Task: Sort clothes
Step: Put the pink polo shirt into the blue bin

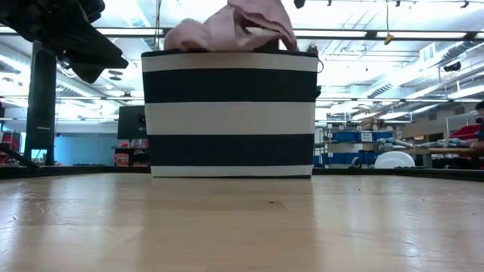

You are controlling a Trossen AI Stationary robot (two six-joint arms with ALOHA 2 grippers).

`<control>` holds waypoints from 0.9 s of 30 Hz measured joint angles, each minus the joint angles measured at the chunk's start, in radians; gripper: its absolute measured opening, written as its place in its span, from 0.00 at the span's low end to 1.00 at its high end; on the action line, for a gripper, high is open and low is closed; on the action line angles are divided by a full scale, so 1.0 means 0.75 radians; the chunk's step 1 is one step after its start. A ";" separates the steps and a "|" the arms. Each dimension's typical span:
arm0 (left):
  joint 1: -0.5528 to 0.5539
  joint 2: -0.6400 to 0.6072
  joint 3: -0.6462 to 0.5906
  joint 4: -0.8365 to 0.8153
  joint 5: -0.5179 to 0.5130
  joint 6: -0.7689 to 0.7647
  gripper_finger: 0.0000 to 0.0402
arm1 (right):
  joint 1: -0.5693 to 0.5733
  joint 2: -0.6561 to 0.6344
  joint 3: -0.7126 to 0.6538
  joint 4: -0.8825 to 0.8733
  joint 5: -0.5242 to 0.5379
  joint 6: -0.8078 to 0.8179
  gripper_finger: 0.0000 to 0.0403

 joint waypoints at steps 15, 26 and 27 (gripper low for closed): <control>0.000 0.000 0.000 -0.007 -0.078 0.007 0.31 | -0.067 0.256 0.001 0.370 -0.156 0.056 0.00; 0.000 0.000 0.000 -0.007 -0.077 0.001 0.31 | 0.031 0.397 0.000 -0.259 -0.236 0.148 0.00; 0.000 0.001 0.000 -0.008 -0.076 0.001 0.31 | 0.035 0.401 0.000 -0.325 -0.234 0.150 0.00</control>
